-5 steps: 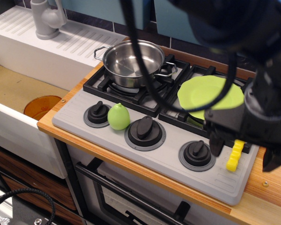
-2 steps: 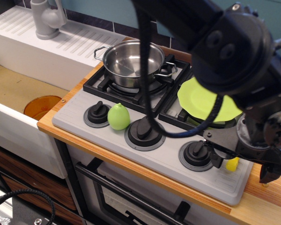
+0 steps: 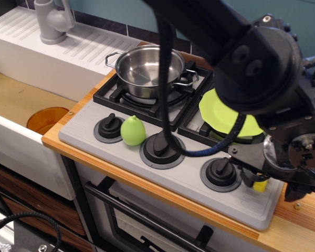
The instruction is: Put fry on plate and smallpear in pot or pan on stove
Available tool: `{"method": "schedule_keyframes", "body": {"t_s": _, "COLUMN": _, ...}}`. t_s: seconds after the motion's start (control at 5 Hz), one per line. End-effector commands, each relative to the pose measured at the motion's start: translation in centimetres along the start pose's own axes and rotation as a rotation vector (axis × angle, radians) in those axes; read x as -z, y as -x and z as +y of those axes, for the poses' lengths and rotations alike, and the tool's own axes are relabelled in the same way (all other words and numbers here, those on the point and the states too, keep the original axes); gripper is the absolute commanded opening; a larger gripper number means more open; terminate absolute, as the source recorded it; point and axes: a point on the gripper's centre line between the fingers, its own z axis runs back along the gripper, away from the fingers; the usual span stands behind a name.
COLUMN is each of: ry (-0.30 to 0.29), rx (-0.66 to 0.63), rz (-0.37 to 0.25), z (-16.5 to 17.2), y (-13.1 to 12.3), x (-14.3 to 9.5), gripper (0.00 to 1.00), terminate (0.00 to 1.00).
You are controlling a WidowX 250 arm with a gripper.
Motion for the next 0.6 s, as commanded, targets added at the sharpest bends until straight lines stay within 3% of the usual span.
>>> {"method": "schedule_keyframes", "body": {"t_s": 0.0, "ry": 0.028, "rx": 0.001, "rz": -0.014, "z": 0.3, "y": -0.6, "x": 0.0, "gripper": 0.0, "terminate": 0.0}}
{"method": "schedule_keyframes", "body": {"t_s": 0.2, "ry": 0.019, "rx": 0.007, "rz": 0.028, "z": 0.9, "y": -0.9, "x": -2.1, "gripper": 0.0, "terminate": 0.0}}
{"method": "schedule_keyframes", "body": {"t_s": 0.4, "ry": -0.016, "rx": 0.011, "rz": 0.1, "z": 1.9, "y": -2.3, "x": -6.5, "gripper": 0.0, "terminate": 0.0}}
